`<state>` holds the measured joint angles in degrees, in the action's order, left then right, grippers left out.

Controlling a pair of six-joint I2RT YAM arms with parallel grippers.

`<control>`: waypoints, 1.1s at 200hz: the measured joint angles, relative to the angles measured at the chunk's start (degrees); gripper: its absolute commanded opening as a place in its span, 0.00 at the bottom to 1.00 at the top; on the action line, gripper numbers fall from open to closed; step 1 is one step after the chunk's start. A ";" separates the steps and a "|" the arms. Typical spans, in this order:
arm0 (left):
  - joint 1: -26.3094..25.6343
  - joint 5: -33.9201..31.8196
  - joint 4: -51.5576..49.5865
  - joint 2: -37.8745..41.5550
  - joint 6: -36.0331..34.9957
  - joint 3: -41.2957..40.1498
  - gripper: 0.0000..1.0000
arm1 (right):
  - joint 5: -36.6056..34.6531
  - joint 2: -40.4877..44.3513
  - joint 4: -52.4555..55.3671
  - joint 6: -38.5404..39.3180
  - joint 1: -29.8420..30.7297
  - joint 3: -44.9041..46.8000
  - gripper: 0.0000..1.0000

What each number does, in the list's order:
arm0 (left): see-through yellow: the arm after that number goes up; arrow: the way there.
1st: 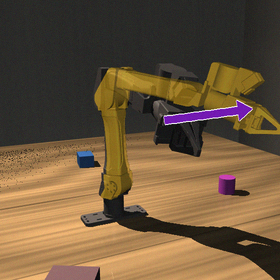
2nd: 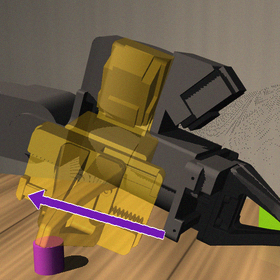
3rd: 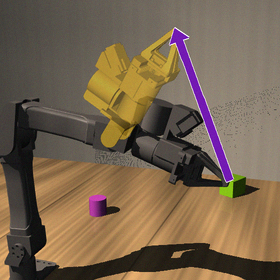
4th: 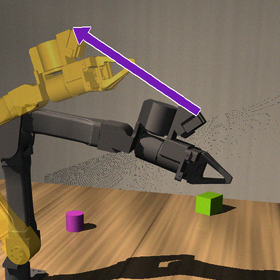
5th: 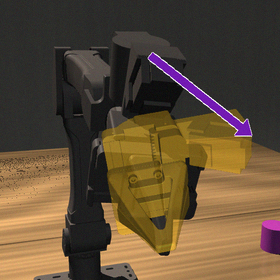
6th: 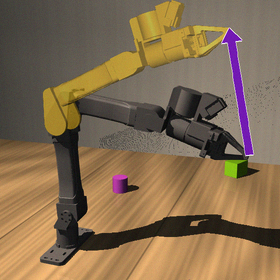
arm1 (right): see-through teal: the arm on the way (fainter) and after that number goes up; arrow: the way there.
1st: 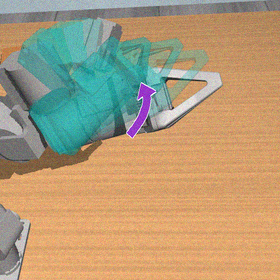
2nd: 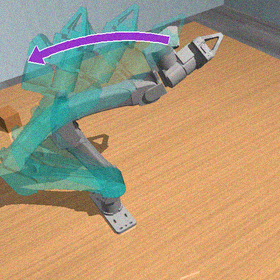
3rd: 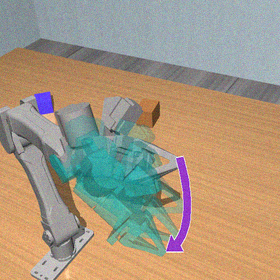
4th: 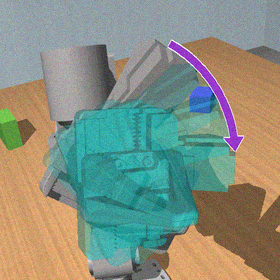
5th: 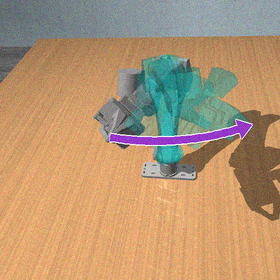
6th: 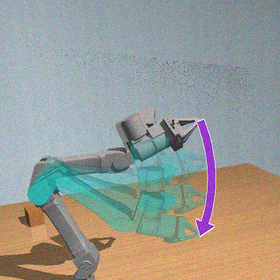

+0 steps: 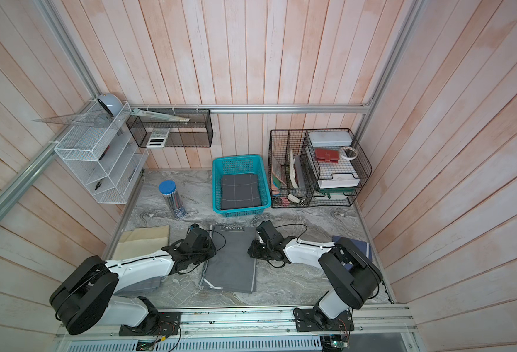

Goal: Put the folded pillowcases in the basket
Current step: Pick up the pillowcase at the center of the board, then place the pillowcase in the basket.

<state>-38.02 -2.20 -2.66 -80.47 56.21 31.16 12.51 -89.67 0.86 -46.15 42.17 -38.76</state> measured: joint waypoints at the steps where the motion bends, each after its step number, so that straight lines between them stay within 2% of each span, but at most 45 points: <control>1: -0.04 0.02 0.02 0.00 0.00 0.00 0.00 | -0.09 -0.04 0.15 -0.33 0.04 -0.04 0.21; 21: -0.79 0.09 0.28 0.09 0.44 0.00 0.00 | -1.14 -0.11 2.43 -0.07 1.05 -0.98 0.06; 34: -1.36 -0.11 0.22 0.57 0.63 0.00 0.00 | -2.47 0.00 4.20 0.39 1.84 -1.99 0.00; 70: -3.96 -1.88 -1.53 4.63 1.09 0.00 0.00 | -6.54 2.45 10.29 1.40 3.96 -3.78 0.00; 120: -8.81 -6.97 -7.37 14.08 2.10 1.01 0.00 | -11.37 12.15 19.26 2.95 5.84 -7.67 0.00; 151: -9.25 -10.08 -10.45 18.47 1.64 3.26 0.00 | -13.86 17.16 22.36 3.87 6.12 -11.39 0.00; 188: -9.25 -13.35 -13.70 19.71 -1.40 11.10 0.00 | -18.51 18.82 23.67 6.25 6.12 -15.91 0.00; 220: -8.74 -16.33 -16.50 16.98 -4.83 20.63 0.00 | -21.29 18.12 24.72 10.32 4.68 -22.62 0.00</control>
<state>-46.76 -18.52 -19.16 -63.48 51.37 51.79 -8.78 -71.55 25.58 -35.83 46.85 -61.39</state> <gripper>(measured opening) 0.080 0.070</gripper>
